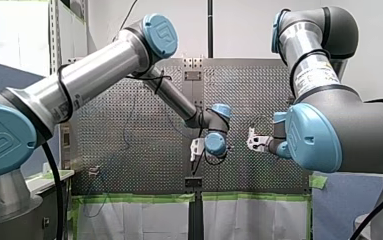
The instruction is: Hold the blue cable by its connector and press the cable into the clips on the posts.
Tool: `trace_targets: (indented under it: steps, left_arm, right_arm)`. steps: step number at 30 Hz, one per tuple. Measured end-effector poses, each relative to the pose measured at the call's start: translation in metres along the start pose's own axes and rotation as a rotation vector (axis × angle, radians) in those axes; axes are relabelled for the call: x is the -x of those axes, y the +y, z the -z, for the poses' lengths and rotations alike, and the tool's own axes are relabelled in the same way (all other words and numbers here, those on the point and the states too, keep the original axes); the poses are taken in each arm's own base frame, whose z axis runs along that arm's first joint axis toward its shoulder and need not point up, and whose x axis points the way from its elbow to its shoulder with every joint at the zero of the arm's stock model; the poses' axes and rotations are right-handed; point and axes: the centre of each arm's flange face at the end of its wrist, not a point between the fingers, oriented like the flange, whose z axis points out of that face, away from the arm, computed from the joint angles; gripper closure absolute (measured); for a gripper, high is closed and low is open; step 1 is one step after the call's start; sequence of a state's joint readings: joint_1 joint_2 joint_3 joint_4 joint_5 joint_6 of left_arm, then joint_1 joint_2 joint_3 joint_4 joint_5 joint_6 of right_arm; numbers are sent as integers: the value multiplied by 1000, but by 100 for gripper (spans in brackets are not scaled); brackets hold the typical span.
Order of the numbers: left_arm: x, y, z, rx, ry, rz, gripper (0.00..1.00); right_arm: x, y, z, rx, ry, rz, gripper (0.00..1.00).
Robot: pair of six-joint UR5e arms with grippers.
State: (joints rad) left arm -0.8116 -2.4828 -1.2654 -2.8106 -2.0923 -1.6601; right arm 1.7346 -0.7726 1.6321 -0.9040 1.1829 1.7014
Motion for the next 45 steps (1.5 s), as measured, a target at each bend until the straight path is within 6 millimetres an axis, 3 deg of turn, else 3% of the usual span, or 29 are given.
trace_targets:
  steps: [21, 30, 45]
  left_arm:
    - [58, 33, 29, -1, -147, 145, 0]
    - [77, 35, 54, 15, -207, 182, 0]
    - [98, 44, 113, 28, -241, 231, 0]
  right_arm:
    - [0, 0, 1, 1, -5, -2, 100]
    - [0, 3, 2, 5, -5, -2, 100]
    - [-1, 6, 2, 11, -4, -2, 100]
